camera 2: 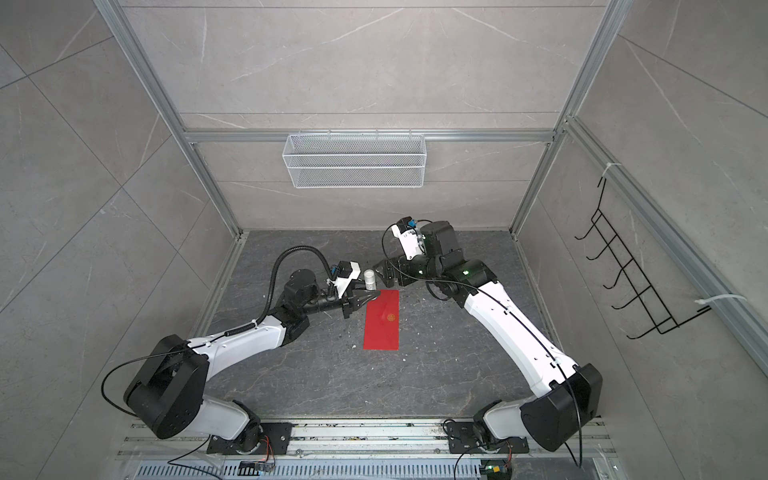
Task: Place the letter into the envelope and seal it
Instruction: 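Open the right gripper and draw it back from the capped glue stick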
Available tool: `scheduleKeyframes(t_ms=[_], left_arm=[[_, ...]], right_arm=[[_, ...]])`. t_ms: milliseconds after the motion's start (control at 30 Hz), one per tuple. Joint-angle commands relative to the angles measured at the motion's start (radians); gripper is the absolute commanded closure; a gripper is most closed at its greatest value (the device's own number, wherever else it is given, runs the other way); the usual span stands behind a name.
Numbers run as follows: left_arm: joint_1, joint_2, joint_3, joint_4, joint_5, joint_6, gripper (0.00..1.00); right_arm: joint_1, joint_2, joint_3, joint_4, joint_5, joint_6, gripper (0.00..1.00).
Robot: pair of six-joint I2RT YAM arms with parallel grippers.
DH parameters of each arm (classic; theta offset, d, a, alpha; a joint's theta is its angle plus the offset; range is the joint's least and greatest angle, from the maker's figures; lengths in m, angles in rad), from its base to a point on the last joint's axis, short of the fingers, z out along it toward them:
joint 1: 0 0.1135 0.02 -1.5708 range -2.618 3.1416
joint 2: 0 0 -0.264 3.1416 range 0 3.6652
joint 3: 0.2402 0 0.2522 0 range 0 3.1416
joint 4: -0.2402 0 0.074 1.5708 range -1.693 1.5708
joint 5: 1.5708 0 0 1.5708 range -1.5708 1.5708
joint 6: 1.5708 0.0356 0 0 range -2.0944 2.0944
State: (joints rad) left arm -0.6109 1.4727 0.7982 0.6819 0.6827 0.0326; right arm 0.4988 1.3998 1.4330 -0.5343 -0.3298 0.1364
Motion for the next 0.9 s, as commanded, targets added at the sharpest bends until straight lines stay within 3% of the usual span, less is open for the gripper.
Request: scheduleKeyframes(t_ms=[0, 233, 633, 867], left_arm=[[0.001, -0.002, 0.018, 0.063, 0.004, -0.006, 1.00], [0.000, 0.000, 0.019, 0.061, 0.005, -0.006, 1.00], [0.001, -0.009, 0.019, 0.055, 0.001, -0.005, 1.00], [0.000, -0.013, 0.021, 0.017, -0.018, -0.031, 1.00]], right_arm=[[-0.002, 0.014, 0.040, 0.000, -0.070, 0.014, 0.01], [-0.001, 0.035, 0.046, -0.007, -0.095, 0.017, 0.01], [0.000, 0.093, 0.049, -0.133, -0.020, -0.047, 0.01], [-0.002, 0.031, 0.045, -0.027, -0.027, -0.014, 0.01]])
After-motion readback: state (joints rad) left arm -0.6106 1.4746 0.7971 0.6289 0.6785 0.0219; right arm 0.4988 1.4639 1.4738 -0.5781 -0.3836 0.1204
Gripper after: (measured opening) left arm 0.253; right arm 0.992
